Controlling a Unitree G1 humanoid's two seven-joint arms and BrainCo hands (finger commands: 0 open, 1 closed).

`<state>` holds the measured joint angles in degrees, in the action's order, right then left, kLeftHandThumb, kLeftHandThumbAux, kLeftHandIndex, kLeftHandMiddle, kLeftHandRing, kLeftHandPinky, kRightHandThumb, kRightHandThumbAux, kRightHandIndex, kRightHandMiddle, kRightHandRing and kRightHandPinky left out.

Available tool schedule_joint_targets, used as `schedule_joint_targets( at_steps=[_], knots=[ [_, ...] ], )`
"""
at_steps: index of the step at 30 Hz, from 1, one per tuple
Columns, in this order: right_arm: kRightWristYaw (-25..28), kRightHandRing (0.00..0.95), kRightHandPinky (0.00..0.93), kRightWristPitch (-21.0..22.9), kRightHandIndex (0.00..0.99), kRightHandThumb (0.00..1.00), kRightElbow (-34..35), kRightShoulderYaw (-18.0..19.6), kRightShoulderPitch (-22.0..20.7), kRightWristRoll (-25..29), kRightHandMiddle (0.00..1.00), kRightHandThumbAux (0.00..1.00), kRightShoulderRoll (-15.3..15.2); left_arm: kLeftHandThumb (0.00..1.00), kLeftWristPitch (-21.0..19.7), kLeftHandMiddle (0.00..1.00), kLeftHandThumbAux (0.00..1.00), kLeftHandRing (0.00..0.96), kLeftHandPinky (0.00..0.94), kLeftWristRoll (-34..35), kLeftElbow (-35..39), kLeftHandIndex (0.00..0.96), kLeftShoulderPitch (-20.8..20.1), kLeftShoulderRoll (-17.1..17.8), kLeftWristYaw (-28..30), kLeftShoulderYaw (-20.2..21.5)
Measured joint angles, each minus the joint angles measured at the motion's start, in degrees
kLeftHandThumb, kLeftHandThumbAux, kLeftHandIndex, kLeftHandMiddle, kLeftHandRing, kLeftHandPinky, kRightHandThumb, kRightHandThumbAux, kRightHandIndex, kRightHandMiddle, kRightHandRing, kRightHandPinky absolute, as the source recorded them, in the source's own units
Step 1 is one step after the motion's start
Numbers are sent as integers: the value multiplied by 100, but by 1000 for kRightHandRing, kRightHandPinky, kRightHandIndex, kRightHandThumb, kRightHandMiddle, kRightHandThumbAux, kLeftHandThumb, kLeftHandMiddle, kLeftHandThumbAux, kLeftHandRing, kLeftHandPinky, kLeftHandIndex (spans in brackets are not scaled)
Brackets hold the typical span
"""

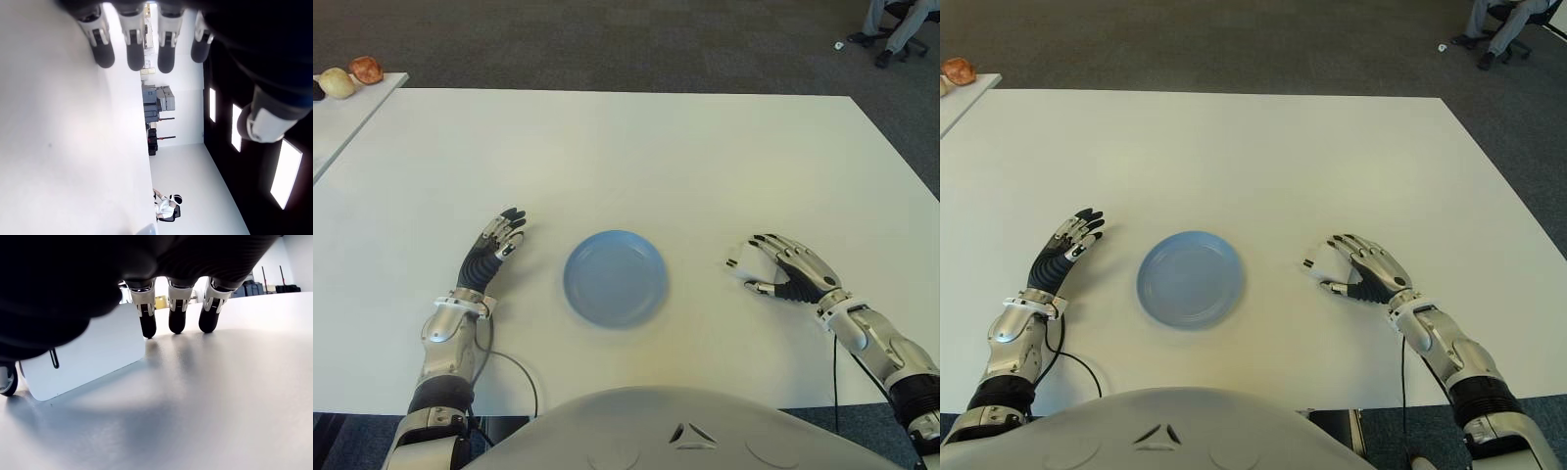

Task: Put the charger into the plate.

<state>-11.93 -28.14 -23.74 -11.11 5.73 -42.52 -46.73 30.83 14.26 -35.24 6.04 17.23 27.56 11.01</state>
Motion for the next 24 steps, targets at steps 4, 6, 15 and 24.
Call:
schedule_joint_targets(
  at_steps=[4, 6, 15, 24],
  knots=[
    [1, 41, 73, 51, 0, 309, -21, -34, -34, -5, 38, 287, 3, 0, 11, 135, 516, 116, 113, 0, -35, 124, -21, 2, 7, 7],
    [1, 49, 80, 64, 0, 313, -41, -58, -65, -8, 50, 290, 5, 0, 26, 137, 511, 117, 113, 0, -59, 126, -32, 2, 7, 10],
    [-104, 199, 251, 75, 42, 356, -127, -133, -192, -11, 182, 313, 8, 0, 86, 150, 500, 127, 122, -14, -124, 137, -53, 14, 11, 7],
    [-383, 498, 588, 52, 328, 457, -344, -232, -489, -26, 505, 363, 26, 0, 107, 160, 493, 140, 142, -32, -190, 151, -122, 16, 11, -16]
  ],
)
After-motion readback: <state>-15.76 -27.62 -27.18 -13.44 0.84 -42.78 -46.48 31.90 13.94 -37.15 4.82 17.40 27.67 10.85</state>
